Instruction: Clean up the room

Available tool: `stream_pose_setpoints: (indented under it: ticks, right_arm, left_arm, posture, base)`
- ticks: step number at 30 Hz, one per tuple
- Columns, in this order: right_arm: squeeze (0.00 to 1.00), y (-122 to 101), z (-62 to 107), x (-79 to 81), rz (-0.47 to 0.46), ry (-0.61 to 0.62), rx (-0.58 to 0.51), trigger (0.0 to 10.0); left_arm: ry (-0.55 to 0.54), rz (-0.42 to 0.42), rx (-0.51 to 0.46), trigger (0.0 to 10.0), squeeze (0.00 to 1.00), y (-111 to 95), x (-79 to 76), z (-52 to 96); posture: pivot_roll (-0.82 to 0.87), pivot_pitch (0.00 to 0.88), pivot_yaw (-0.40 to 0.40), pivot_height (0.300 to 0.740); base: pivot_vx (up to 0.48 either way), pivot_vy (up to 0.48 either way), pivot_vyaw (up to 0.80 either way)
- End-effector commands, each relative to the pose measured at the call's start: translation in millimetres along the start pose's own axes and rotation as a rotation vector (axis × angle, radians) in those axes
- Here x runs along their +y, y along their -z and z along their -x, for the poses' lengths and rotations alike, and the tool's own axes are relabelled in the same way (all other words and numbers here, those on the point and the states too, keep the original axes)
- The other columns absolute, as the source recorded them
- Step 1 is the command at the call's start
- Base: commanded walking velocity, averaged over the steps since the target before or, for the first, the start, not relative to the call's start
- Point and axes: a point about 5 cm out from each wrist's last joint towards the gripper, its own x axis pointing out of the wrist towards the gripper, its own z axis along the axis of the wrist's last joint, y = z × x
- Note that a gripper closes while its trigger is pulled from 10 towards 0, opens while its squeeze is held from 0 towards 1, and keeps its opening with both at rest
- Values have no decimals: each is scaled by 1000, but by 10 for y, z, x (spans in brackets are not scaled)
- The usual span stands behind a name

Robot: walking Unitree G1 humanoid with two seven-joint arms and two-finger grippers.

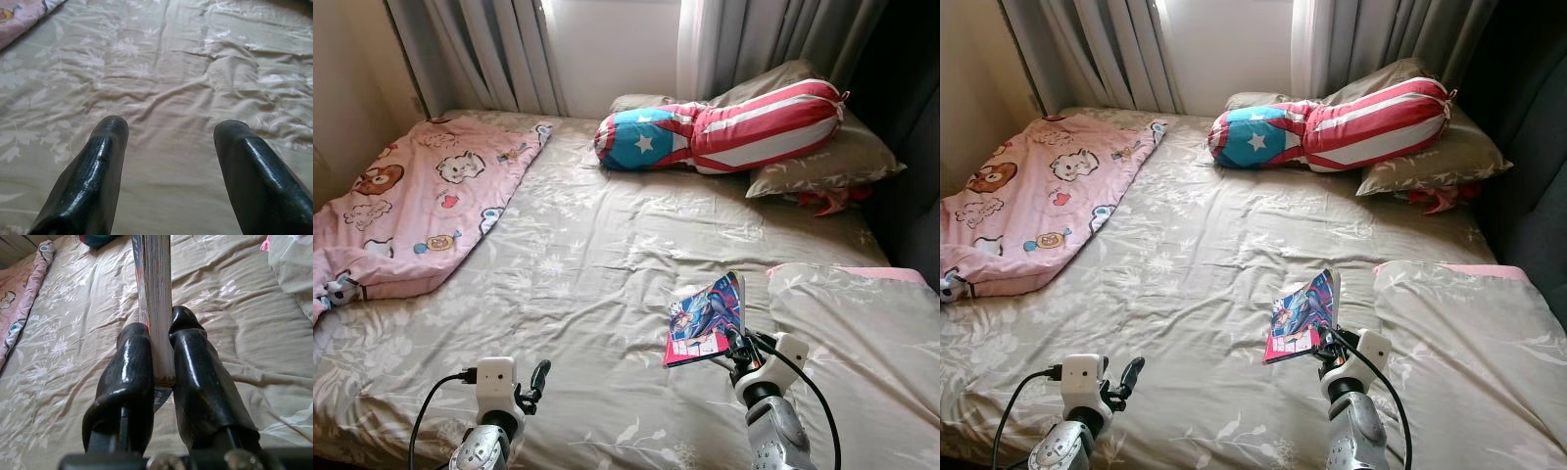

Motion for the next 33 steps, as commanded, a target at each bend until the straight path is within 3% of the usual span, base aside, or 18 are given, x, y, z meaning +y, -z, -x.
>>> stream_pose_setpoints:
  ticks: [1,7,13,33]
  right_arm:
    - [0,-93,-44,51,23,-24,-45,10000]
    - [0,-61,-58,78,44,-36,-12,10000]
    - [0,-63,-62,111,54,-50,-20,10000]
    - [0,-111,-50,63,57,-18,-58,10000]
  left_arm:
    - [-3,5,0,10000,0,-7,-1,-4]
    - [-1,5,2,10000,0,3,-4,5]
    - [0,4,5,10000,0,6,-8,7]
    - [-10,3,12,10000,0,25,3,23]
  posture:
    - [7,0,-10,725]
    - [8,0,-9,725]
    - [8,0,-10,676]
    - [10,16,-12,676]
  base:
    - [0,0,0]
    - [0,0,0]
    - [0,0,0]
    - [0,0,0]
